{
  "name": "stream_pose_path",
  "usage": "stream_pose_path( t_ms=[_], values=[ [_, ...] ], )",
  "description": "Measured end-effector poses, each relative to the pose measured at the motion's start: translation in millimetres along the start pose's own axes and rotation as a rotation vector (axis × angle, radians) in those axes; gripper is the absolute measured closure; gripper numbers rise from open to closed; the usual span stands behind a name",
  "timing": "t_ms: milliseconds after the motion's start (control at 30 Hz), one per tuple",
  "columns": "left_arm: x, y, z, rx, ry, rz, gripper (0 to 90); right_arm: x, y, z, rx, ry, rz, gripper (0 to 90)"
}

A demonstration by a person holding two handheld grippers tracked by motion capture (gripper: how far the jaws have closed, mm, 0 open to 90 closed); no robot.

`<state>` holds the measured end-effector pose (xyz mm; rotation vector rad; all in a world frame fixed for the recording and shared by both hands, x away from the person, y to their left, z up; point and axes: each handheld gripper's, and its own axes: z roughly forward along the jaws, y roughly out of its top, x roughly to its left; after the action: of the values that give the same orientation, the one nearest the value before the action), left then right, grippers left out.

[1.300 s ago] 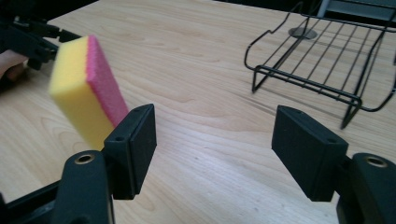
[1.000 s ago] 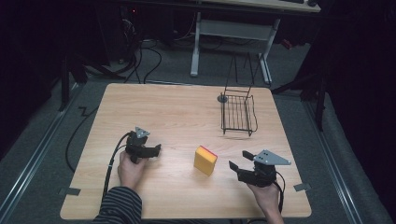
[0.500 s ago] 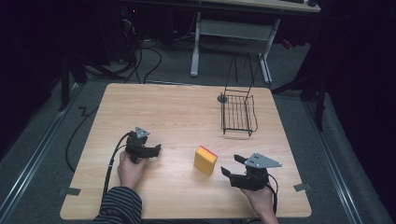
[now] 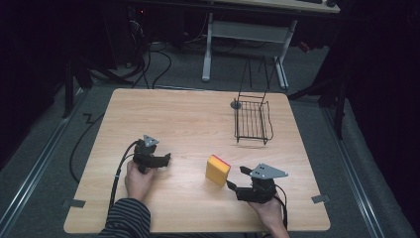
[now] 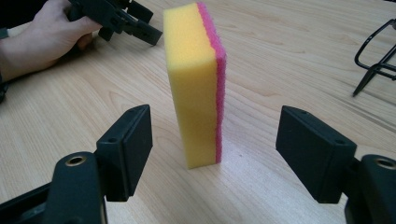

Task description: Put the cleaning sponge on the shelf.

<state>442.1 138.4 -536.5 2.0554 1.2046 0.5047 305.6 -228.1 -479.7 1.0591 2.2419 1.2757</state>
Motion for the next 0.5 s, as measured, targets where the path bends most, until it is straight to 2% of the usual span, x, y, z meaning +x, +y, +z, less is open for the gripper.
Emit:
stream_pose_path(
  t_ms=[500],
  values=[
    [-0.1,-0.1,0.1,-0.002,0.001,0.000,16.9,2.7,1.8,19.8,0.010,0.026,0.005,28.1]
  ],
)
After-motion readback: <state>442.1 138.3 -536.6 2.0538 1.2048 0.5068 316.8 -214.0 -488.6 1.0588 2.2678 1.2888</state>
